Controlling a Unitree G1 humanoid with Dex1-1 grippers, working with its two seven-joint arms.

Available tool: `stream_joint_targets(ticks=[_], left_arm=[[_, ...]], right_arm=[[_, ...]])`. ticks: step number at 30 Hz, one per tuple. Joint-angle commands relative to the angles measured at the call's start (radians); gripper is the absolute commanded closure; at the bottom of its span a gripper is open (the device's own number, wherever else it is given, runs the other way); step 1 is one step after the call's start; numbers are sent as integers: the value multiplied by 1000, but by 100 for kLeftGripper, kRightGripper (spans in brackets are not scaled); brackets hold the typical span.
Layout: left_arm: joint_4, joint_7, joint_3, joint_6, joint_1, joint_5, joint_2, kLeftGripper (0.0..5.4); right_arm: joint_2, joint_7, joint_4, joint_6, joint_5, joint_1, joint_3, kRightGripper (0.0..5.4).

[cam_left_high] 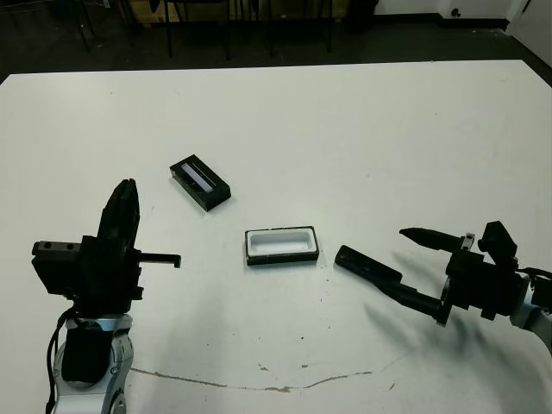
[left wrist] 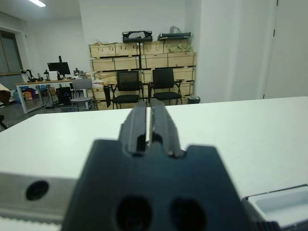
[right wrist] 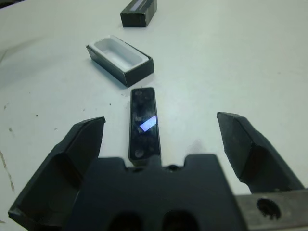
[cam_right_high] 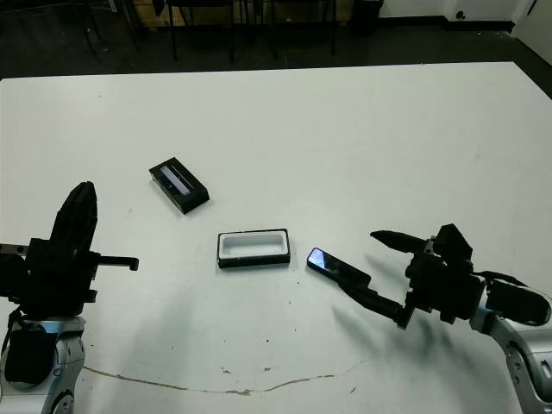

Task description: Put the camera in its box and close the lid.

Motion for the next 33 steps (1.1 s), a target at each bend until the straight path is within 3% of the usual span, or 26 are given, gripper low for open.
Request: stream_joint_targets(ticks=[1,18,25,33], left_arm=[[17,-1,-2,1,41,-1,3,540],[15,9,-5,4,48,0,-3,540],[10,12,-9,10,50,0,-3,540],[15,13,-10,5,47,-3,-5,540]], right_arm=[[-3,-12,7,-5,-13,19,5,2],[-3,-12,17,-31,-31,33,26,2],[-25,-26,-23,18,-33,39,31,2],[-29,-23,-26,18,-50,40,44,2]])
